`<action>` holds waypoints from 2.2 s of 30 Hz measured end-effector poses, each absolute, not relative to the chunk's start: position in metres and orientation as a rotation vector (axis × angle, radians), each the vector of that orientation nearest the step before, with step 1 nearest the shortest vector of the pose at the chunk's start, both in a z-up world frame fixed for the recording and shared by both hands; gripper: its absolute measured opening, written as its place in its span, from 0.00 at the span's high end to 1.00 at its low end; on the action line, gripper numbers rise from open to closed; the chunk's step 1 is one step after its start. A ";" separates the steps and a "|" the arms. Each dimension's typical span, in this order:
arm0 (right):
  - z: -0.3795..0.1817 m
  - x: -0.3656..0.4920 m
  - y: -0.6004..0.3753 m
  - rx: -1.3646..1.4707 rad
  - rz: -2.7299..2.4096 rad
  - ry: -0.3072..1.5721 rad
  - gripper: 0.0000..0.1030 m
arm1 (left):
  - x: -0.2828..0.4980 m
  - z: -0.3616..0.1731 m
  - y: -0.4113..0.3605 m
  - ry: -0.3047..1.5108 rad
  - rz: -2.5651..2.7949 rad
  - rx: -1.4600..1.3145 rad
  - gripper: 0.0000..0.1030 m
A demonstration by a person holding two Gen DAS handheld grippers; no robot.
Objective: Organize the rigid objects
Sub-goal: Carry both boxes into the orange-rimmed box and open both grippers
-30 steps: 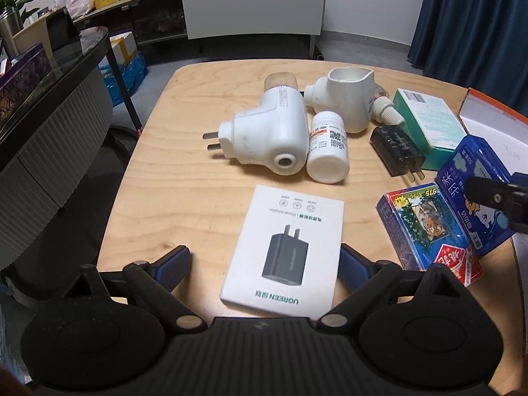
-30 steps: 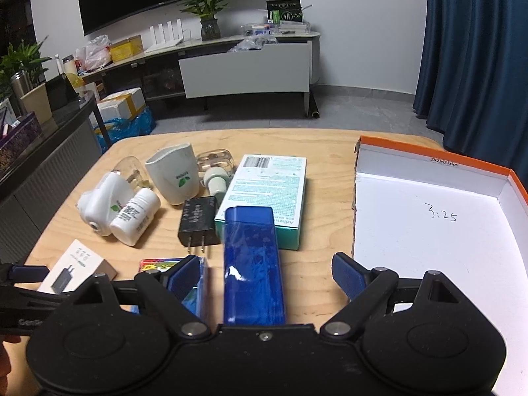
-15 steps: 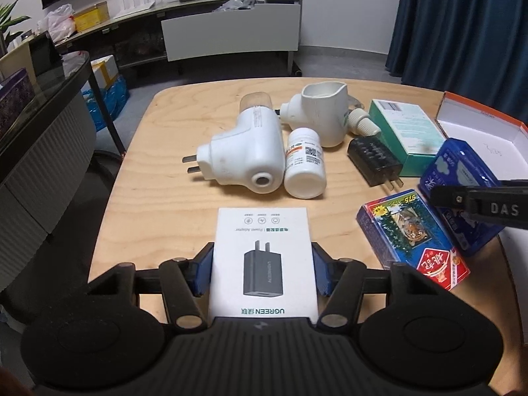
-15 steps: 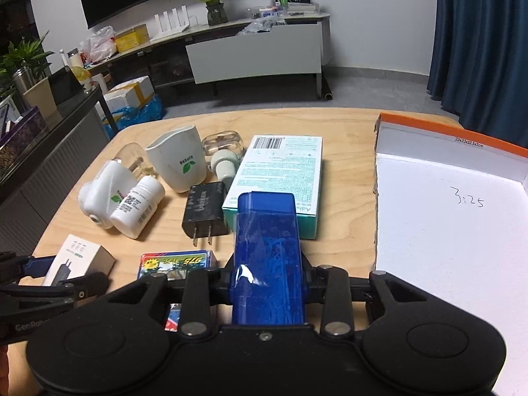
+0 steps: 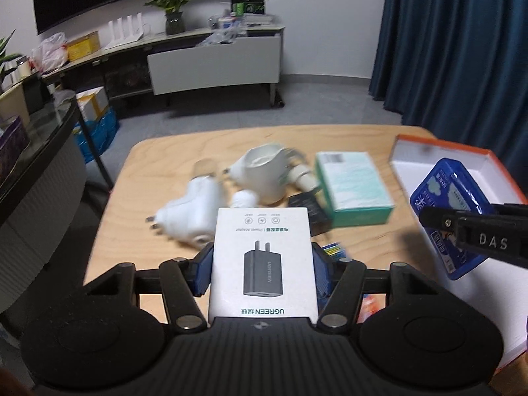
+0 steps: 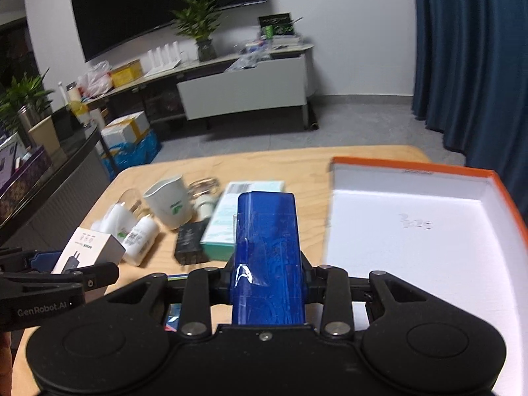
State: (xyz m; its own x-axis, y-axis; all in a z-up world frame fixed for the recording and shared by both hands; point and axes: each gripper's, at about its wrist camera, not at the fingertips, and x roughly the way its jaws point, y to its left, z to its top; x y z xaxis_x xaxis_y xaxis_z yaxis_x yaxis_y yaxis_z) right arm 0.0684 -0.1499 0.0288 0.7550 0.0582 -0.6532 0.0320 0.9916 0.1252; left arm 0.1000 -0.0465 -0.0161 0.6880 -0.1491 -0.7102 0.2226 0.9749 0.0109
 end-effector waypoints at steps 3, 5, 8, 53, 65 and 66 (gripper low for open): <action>0.035 0.061 -0.167 0.143 -0.018 0.703 0.61 | 0.099 -0.011 -0.066 0.784 -0.239 0.098 0.42; 0.039 0.056 -0.180 0.151 -0.040 0.700 0.61 | 0.099 -0.007 -0.081 0.782 -0.266 0.096 0.42; 0.043 0.048 -0.199 0.153 -0.075 0.694 0.61 | 0.097 -0.002 -0.105 0.776 -0.308 0.101 0.42; 0.011 0.115 -0.321 0.138 -0.186 0.778 0.61 | 0.163 -0.017 -0.242 0.800 -0.358 0.122 0.42; -0.003 0.141 -0.318 0.095 -0.166 0.800 0.61 | 0.174 -0.023 -0.245 0.830 -0.346 0.102 0.42; -0.004 0.143 -0.318 0.091 -0.166 0.800 0.61 | 0.175 -0.024 -0.247 0.833 -0.349 0.096 0.42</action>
State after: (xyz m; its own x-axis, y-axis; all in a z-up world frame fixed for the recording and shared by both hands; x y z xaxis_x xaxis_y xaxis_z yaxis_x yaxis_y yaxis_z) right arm 0.1428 -0.3182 -0.0036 0.6849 -0.1138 -0.7197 0.1827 0.9830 0.0185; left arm 0.1754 -0.2467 -0.0239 0.6197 -0.2651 -0.7387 0.3401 0.9390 -0.0517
